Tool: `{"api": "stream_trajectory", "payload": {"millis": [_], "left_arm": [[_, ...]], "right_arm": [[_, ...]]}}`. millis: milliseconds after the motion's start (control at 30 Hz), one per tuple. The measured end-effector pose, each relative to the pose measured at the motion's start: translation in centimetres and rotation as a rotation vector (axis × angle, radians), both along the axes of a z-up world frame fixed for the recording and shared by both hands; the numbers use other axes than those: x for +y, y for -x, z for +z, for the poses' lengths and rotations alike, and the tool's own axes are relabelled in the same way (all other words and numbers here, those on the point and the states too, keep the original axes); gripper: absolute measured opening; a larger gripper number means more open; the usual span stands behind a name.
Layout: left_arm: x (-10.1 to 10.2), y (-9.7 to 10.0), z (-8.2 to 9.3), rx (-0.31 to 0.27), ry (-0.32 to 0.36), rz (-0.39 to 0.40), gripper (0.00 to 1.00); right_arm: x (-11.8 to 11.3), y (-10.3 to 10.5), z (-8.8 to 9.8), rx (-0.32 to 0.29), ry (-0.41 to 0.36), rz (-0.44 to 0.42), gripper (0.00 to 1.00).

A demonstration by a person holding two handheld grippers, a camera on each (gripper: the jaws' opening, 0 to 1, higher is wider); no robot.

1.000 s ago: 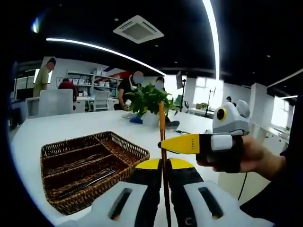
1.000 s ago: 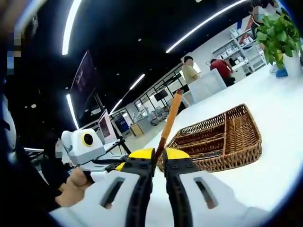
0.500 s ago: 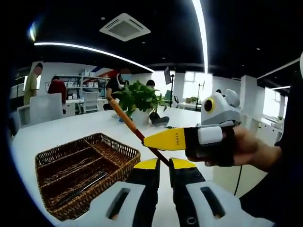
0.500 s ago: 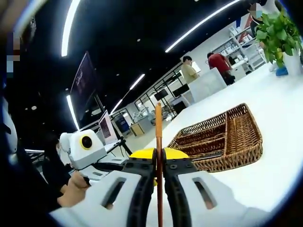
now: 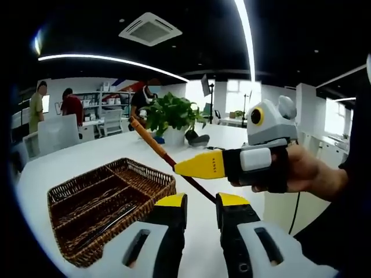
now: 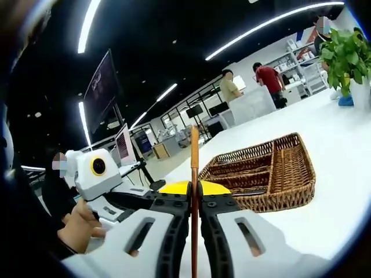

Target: Arrange the knives, forks, and spoons in their matching storage slots by inserting each utensil handle-first until every utensil is classified and aligned in the correct compartment

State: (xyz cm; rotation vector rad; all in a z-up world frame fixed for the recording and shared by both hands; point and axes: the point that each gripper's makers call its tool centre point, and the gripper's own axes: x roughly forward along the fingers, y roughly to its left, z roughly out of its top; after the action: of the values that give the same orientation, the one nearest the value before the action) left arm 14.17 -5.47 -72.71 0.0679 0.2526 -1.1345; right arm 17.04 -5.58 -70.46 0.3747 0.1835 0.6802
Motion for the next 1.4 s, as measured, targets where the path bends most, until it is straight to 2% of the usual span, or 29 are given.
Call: {"api": "stream_trajectory", "payload": {"millis": [67, 233, 367, 733, 833, 1000, 1133, 1400], "left_arm": [[0.5, -0.3, -0.2, 0.003, -0.007, 0.013, 0.28], [1.8, -1.1, -0.2, -0.017, -0.02, 0.057, 0.36], [3.2, -2.2, -1.1, -0.025, -0.064, 0.116, 0.47], [7.0, -3.5, -2.0, 0.002, -0.062, 0.223, 0.64], [8.2, -3.8, -1.8, 0.012, -0.039, 0.251, 0.65], [10.4, -4.7, -2.0, 0.016, -0.046, 0.325, 0.73], [11.8, -5.2, -1.7, 0.012, -0.023, 0.378, 0.78], [13.1, -5.4, -1.9, 0.018, -0.018, 0.425, 0.89]], "right_arm": [[0.0, -0.2, -0.2, 0.002, 0.029, 0.002, 0.03], [0.0, -0.6, -0.3, 0.013, 0.038, 0.003, 0.03], [-0.1, -1.3, -0.7, 0.023, 0.068, -0.002, 0.03], [-1.5, -3.9, -0.3, 0.035, 0.11, -0.047, 0.03], [-2.0, -4.9, 0.0, 0.04, 0.123, -0.063, 0.03], [-2.8, -7.1, 0.7, 0.039, 0.157, -0.086, 0.03], [-3.1, -8.6, 1.3, 0.029, 0.174, -0.095, 0.04], [-4.5, -12.3, 1.4, 0.05, 0.175, -0.141, 0.04]]}}
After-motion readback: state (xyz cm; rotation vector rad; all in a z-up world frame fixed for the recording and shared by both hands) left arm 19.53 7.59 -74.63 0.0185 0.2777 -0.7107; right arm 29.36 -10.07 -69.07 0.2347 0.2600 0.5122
